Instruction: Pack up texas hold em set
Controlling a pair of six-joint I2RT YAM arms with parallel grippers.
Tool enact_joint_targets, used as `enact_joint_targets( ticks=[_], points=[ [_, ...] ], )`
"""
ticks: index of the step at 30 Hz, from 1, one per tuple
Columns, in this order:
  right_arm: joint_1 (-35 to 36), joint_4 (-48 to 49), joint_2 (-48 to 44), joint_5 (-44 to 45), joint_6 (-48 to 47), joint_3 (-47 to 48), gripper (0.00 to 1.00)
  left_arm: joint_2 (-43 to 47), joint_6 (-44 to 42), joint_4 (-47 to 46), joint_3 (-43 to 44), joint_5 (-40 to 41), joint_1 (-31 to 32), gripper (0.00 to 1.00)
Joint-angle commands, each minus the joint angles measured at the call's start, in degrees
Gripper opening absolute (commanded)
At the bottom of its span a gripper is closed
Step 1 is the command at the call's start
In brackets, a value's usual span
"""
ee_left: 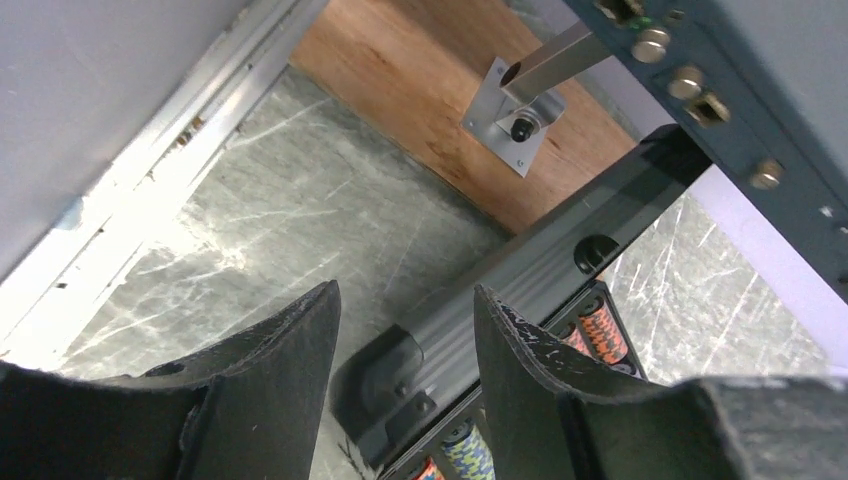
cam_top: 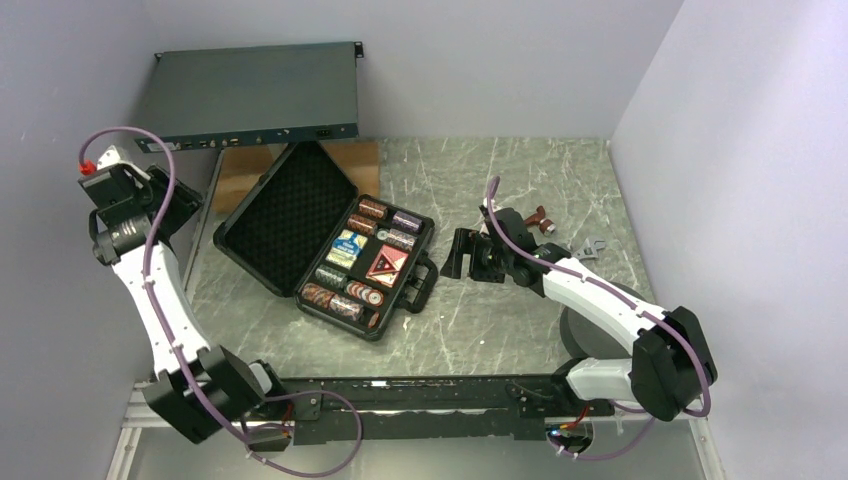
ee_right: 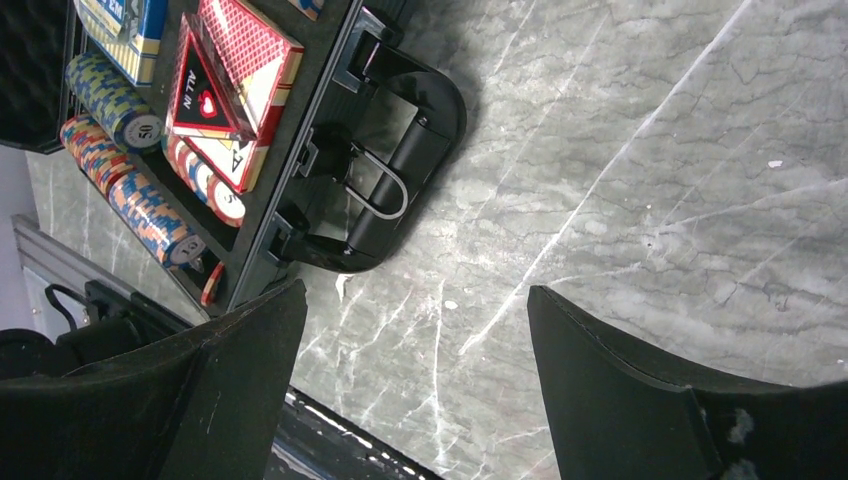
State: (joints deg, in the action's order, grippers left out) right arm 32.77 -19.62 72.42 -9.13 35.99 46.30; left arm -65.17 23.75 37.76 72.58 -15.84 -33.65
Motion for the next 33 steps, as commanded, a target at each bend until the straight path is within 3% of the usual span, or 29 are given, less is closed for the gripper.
enact_joint_targets(
  ticks=[1, 7, 13, 21, 33],
  points=[
    [-0.1, 1.9, -0.5, 1.5, -0.1, -0.3, 0.84, -4.6, 2.5, -4.6, 0.3, -7.4, -1.1, 0.58],
    [-0.1, 0.8, -1.5, 3.0, -1.4, -0.5, 0.84, -10.3, -0.3, 0.0, 3.7, -3.4, -1.1, 0.6],
    [-0.1, 0.7, -2.4, 3.3, -1.9, -1.0, 0.84, -15.0, -0.2, 1.5, 5.1, -2.9, -0.9, 0.51],
    [-0.1, 1.3, -1.7, 2.6, -2.4, -1.2, 0.85, -16.8, -1.4, -0.2, 3.8, -4.4, 1.5, 0.57],
    [-0.1, 0.7, -2.0, 3.5, -3.1, -1.6, 0.85, -18.7, -4.0, 1.5, 4.1, -4.3, 5.8, 0.57]
  ],
)
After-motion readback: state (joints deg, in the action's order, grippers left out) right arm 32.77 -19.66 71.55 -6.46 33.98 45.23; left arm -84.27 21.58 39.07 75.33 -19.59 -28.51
